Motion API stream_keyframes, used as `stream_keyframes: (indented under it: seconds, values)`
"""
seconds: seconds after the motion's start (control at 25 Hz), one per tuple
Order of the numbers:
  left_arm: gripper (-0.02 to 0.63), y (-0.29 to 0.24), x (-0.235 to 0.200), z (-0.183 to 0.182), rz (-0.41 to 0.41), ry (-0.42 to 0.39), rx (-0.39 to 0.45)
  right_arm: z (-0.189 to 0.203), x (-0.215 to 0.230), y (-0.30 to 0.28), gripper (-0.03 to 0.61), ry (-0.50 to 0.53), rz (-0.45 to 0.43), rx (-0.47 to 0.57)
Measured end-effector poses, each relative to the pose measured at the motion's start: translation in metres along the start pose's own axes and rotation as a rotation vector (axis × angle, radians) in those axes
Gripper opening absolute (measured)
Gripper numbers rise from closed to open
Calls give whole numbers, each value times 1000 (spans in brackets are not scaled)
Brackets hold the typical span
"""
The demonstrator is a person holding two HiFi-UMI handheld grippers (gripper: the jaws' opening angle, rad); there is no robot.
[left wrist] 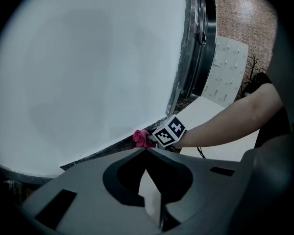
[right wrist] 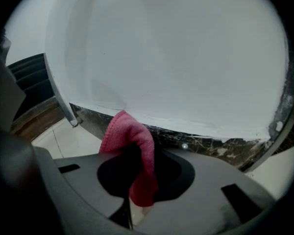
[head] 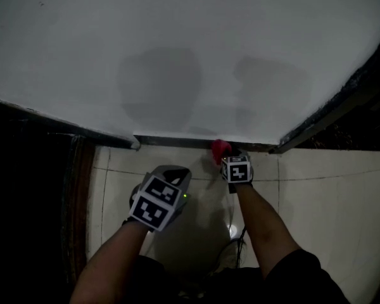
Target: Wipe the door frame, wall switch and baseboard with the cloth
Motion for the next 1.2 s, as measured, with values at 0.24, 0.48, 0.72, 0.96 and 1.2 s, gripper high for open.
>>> stream_keyframes:
  seconds: [0.24, 0.48, 0.72, 0.96, 1.2]
  values:
    - [3, -2, 1, 0, 20, 10, 4, 14, 29, 3, 61, -56, 62, -53]
    - [3, -3, 4, -5, 34, 18, 15, 25, 70, 7, 61, -137, 125, -68]
    - [3, -5, 3, -2, 33, 20, 9, 33, 98, 11, 61, -136, 177, -89]
    - [3, -8, 7, -3, 45, 17, 7, 38, 121, 13, 61, -161, 204, -77]
    - [3, -4, 9, -3, 40, 23, 8, 47, 154, 20, 61, -232, 258, -90]
Point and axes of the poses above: the fingertips, and each gripper's own axes: y backward along the fingers, x to its right, z out of its underside, the point moved 2 cm from there along y, backward along the fingers, and after that the axes turned 10 degrees about z, right-handed, at the moved point
